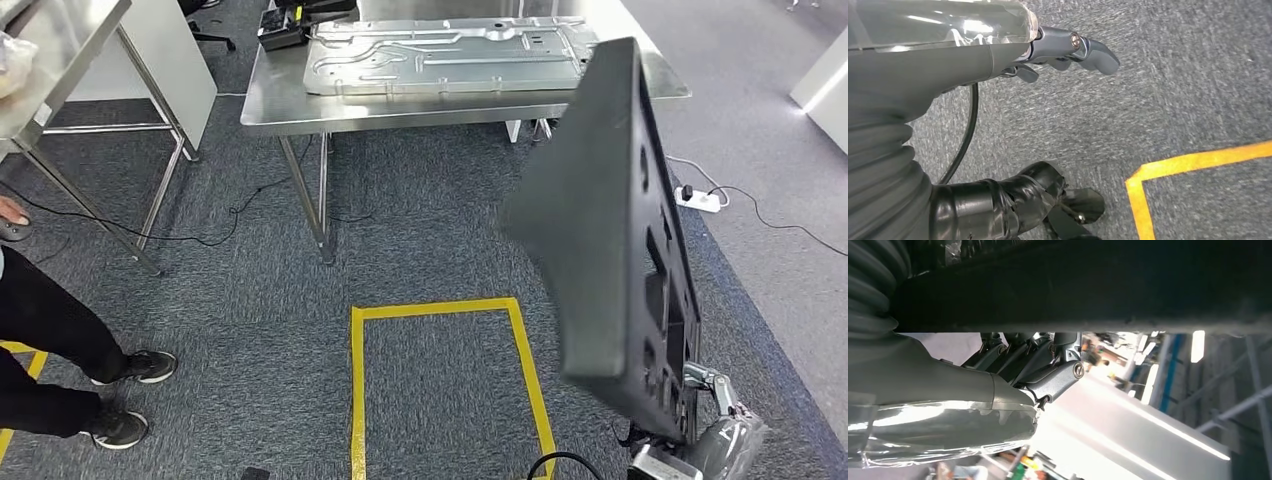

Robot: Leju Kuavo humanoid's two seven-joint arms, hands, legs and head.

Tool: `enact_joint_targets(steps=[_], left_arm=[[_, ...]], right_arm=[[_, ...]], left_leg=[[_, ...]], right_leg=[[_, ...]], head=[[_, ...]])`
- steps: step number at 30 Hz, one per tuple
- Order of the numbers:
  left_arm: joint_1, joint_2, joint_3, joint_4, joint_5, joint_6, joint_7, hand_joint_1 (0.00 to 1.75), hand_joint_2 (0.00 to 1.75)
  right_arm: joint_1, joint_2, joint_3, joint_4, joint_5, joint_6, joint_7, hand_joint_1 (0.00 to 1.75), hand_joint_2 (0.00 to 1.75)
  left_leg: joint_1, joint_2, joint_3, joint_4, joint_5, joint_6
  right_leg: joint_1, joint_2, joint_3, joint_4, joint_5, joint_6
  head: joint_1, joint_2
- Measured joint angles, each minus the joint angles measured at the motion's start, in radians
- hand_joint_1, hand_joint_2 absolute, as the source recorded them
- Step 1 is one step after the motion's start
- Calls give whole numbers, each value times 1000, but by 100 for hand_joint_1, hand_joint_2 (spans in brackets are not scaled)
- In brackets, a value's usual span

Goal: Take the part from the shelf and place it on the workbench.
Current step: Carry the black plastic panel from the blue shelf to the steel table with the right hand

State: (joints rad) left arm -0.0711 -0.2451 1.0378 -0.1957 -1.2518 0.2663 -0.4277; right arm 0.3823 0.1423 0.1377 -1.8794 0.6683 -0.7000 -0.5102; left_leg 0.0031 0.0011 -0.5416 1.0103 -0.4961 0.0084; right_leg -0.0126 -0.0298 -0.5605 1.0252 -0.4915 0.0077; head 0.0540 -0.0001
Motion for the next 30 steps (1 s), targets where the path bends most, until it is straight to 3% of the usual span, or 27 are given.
enact_joint_targets(steps=[2, 3, 6, 7, 8, 9, 12, 14, 18, 19, 21, 22, 23, 24, 25, 27, 28, 30], left_arm=[[2, 0, 0, 0, 2, 0, 1, 0, 175], [2, -1, 0, 0, 2, 0, 1, 0, 175], [1, -1, 1, 0, -2, -3, -4, 0, 175], [1, -1, 1, 0, -4, -5, -9, 0, 175], [2, -1, 1, 0, -6, -8, -13, 0, 175], [2, -1, 1, 0, -7, -11, -16, 0, 175], [2, -1, 1, 0, -9, -19, -22, 0, 175], [1, 0, 1, 0, -9, -25, -25, 0, 175], [2, 0, 0, 0, -9, -40, -28, 0, 175], [2, 0, 0, 0, -9, -44, -29, 0, 175], [2, 1, 0, 0, -9, -48, -29, 0, 175], [3, 1, 0, 0, -9, -49, -29, 0, 175], [5, 1, 0, 0, -9, -50, -29, 0, 175], [6, 1, 0, 0, -9, -50, -29, 0, 175], [7, 1, 0, 0, -9, -50, -29, 0, 175], [7, 2, 0, 0, -9, -50, -29, 0, 175], [6, 2, 0, 0, -9, -50, -29, 0, 175], [6, 3, 0, 0, -10, -50, -30, 0, 175]], right_arm=[[-3, -1, 0, 6, -14, 0, 25, 171, 175], [-4, -2, 0, 9, -13, 0, 36, 171, 175], [-5, -2, 0, 19, 5, 0, 49, 171, 175], [-5, -2, 0, 23, 7, 0, 50, 171, 175], [-5, -2, 0, 27, 8, 0, 49, 171, 175], [-5, -3, 0, 29, 8, 0, 49, 171, 175], [-7, -3, 0, 32, 6, 0, 48, 171, 175], [-8, -3, 0, 33, 4, 0, 47, 171, 175], [-10, -3, 0, 36, -8, 0, 46, 171, 175], [-11, -3, 0, 36, -12, 0, 45, 171, 175], [-12, -3, 0, 36, -17, 0, 44, 171, 175], [-12, -3, 0, 36, -18, 0, 44, 171, 175], [-12, -3, 0, 37, -18, 0, 44, 171, 175], [-12, -3, 0, 38, -19, 0, 44, 171, 175], [-12, -3, 0, 38, -19, 0, 43, 171, 175], [-12, -3, 0, 38, -19, 0, 41, 171, 175], [-12, -3, 0, 38, -19, 0, 40, 171, 175], [-13, -2, 0, 38, -19, 0, 37, 171, 175]], left_leg=[[5, -2, 2, -8, 6, 12], [7, -2, 4, -12, 10, 19], [7, -3, 3, -15, 14, 29], [6, -4, 3, -14, 13, 29], [6, -6, 4, -13, 13, 29], [6, -8, 5, -12, 11, 28], [4, -15, 8, -4, 3, 20], [1, -18, 4, 1, -1, 11], [2, -16, -3, 19, -18, -11], [4, -14, -19, 55, -41, -16], [6, -11, -78, 180, -105, -23], [7, -10, -109, 241, -127, -25], [8, -10, -127, 276, -131, -26], [8, -9, -126, 272, -115, -25], [8, -9, -106, 228, -81, -23], [5, -7, -41, 89, -15, -13], [2, -6, -16, 37, 1, -7], [-3, -6, -3, 3, 1, 0]], right_leg=[[-1, 3, -2, 8, -9, 10], [-1, 8, -12, 33, -27, 14], [-3, 21, -94, 209, -119, 21], [-3, 22, -119, 258, -132, 22], [-4, 23, -127, 272, -125, 23], [-4, 23, -117, 247, -99, 23], [-5, 27, -32, 64, -11, 15], [-1, 30, -11, 13, -2, 8], [-4, 27, -11, 3, 4, -15], [-6, 25, -9, -1, 5, -21], [-5, 21, -10, -2, 5, -28], [-4, 20, -10, -2, 5, -29], [-2, 19, -10, -1, 4, -29], [-1, 19, -9, -1, 4, -29], [0, 19, -7, -1, 3, -29], [2, 19, -3, 0, 0, -26], [3, 19, -2, 1, 0, -22], [5, 19, -3, 1, 0, -12]], head=[[0, 0], [0, 0], [0, 0], [0, 0], [0, 0], [0, 0], [1, 0], [0, 0], [0, 0], [0, 0], [-1, 0], [-1, 0], [-1, 0], [-1, 0], [-1, 0], [-1, 0], [-1, 0], [0, 0]])
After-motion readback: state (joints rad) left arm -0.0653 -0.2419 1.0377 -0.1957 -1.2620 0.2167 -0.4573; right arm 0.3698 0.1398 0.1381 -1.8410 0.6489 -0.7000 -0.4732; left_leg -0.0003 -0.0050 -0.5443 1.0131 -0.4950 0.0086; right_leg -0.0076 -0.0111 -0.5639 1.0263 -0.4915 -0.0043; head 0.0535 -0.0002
